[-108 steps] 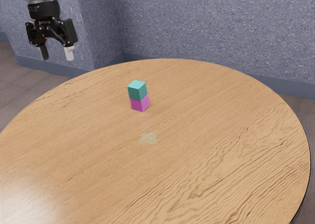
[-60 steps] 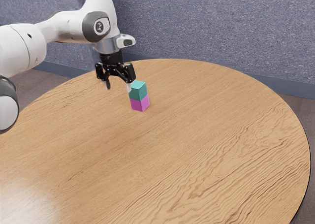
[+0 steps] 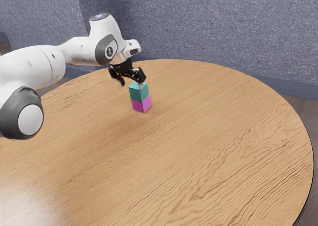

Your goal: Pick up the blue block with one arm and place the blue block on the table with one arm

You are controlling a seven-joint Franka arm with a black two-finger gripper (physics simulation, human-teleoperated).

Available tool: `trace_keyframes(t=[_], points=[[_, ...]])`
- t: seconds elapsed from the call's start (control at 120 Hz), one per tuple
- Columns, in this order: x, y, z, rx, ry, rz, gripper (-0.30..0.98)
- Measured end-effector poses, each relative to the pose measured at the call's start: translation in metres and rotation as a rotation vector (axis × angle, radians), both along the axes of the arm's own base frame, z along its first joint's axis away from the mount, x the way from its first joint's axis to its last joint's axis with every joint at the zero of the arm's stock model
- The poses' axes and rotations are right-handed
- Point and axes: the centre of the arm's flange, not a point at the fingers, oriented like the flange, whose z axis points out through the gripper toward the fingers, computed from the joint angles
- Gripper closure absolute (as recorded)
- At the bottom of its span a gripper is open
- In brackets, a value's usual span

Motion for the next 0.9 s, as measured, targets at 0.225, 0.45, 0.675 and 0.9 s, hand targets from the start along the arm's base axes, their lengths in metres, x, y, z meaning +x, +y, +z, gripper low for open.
trace_keyframes(t=[0.225,0.45,0.675,0.9], points=[[0.013,0.015,-0.033,-0.004,-0.068,-0.026,0.01],[0.024,0.038,-0.057,-0.002,-0.126,-0.044,0.01],[0.035,0.036,-0.064,-0.010,-0.176,-0.082,0.01],[0.040,0.036,-0.081,-0.011,-0.191,-0.107,0.10]])
